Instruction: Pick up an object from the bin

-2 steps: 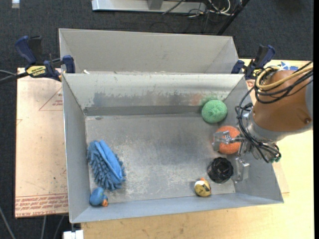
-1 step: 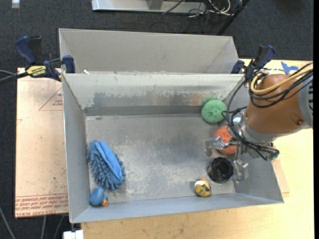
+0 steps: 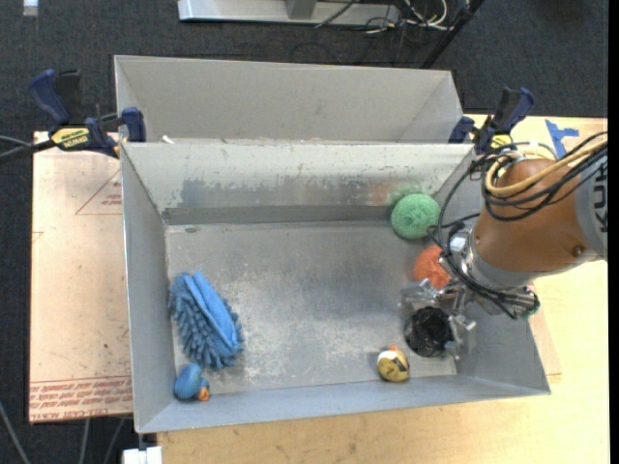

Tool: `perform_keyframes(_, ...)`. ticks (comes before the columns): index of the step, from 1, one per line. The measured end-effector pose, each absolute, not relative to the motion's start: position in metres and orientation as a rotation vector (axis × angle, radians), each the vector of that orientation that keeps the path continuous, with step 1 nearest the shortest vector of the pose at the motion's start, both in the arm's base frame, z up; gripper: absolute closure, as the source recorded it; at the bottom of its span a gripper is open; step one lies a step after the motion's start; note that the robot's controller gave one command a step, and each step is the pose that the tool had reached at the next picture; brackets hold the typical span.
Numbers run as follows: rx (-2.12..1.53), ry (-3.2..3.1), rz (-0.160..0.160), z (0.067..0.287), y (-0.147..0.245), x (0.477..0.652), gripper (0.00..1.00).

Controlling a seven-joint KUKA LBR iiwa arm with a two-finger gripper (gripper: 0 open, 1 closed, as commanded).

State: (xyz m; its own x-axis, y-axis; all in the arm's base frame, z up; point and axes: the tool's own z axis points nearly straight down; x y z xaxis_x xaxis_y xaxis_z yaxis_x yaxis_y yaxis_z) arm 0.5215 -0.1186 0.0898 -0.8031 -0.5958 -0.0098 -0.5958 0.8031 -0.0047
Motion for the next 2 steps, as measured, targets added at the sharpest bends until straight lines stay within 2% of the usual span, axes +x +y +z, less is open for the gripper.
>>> perform_keyframes(1, -0.983, 2.973, -0.002, 0.09, -0.119, 0.522, 1.0)
perform_keyframes(2, -0.998, 2.975, 0.006, 0.13, -0.12, 0.517, 1.0)
